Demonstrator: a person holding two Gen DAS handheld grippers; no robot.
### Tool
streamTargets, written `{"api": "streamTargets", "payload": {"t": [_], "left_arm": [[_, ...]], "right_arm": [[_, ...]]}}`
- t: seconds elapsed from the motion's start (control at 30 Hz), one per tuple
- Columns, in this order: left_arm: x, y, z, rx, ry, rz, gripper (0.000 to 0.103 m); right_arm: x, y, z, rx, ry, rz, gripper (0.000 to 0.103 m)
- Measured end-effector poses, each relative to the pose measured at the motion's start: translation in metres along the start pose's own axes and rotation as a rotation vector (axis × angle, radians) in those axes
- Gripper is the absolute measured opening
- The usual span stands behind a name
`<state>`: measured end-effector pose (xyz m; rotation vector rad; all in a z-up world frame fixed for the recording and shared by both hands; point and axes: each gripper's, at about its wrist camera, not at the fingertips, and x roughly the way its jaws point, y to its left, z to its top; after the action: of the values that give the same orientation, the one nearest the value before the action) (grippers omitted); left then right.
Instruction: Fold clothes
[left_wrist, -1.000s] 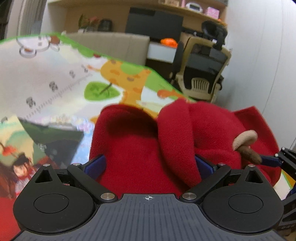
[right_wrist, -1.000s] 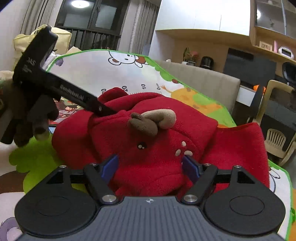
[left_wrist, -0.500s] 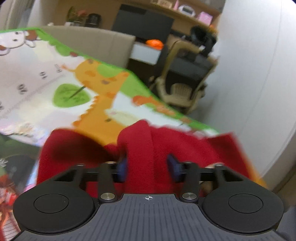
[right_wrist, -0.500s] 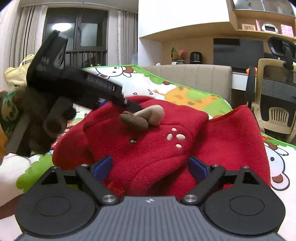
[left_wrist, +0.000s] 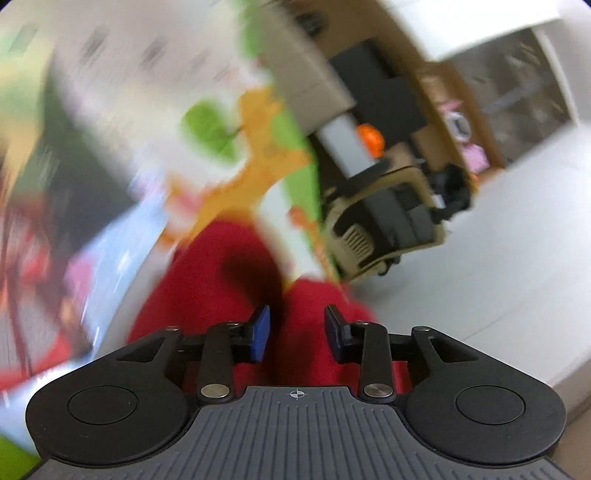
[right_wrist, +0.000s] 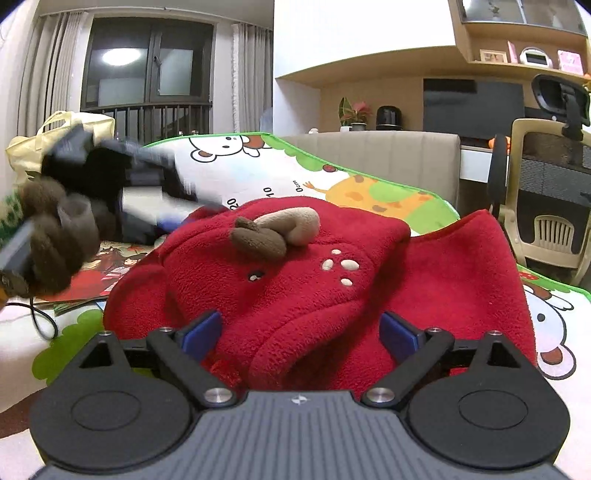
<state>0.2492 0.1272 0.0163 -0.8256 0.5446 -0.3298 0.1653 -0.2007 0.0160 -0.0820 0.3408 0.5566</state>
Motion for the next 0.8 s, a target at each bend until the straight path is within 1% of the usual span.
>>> {"api": "streamTargets", "payload": {"t": [0.03,0.1,0.2,0.23,0.3,0.37,0.4,0.47,0.5,0.57,0.63,0.67,0.7,0.8], "left_arm": [[-0.003,-0.014,0.004,0.061,-0.019,-0.008,0.044],[0.0,-0.044,0.008,0.182,-0.042,-0.011,0.055],[0.023,-0.065,0.002,0.258,0.01,-0.017,0.054],[0.034,-0.061,0.001,0.228,0.039,-0.036,0.053],[0.049,-0.038,-0.003,0.119,0.081,-0.042,0.05],[0.058,-0.009,-0.008,0.033,0.097,-0.006,0.032],[0.059,0.003,-0.01,0.005,0.095,-0.004,0.016],[0.057,0.019,-0.009,-0.051,0.091,-0.019,0.017],[0.054,0.022,-0.007,-0.074,0.088,-0.032,0.018],[0.049,0.015,-0.003,-0.051,0.077,-0.022,0.027],[0.039,0.004,-0.001,-0.003,0.057,-0.037,0.047],[0.031,-0.001,-0.003,0.022,0.045,-0.059,0.05],[0.023,-0.006,-0.005,0.046,0.035,-0.079,0.052],[0.013,-0.019,-0.016,0.107,0.05,-0.111,0.054]], "right_arm": [[0.0,0.0,0.0,0.0,0.0,0.0,0.093],[-0.001,0.001,-0.001,-0.002,0.001,0.0,0.093],[-0.002,0.002,-0.001,-0.001,-0.002,0.001,0.094],[-0.002,0.002,-0.002,0.0,-0.002,0.002,0.094],[-0.003,0.002,-0.002,0.001,-0.004,0.001,0.094],[-0.002,0.001,-0.001,0.002,-0.002,0.002,0.094],[-0.002,0.001,-0.001,0.002,0.0,0.003,0.095],[-0.001,0.001,-0.001,0.001,0.007,0.005,0.096],[-0.001,0.002,-0.001,-0.003,0.009,0.006,0.096],[0.0,0.003,-0.001,-0.006,0.013,0.006,0.097],[0.001,0.002,-0.001,-0.004,0.017,0.009,0.098],[0.001,0.003,-0.001,-0.005,0.018,0.009,0.098],[0.001,0.003,-0.001,-0.005,0.018,0.009,0.098],[0.001,0.003,-0.001,-0.005,0.02,0.009,0.098]]}}
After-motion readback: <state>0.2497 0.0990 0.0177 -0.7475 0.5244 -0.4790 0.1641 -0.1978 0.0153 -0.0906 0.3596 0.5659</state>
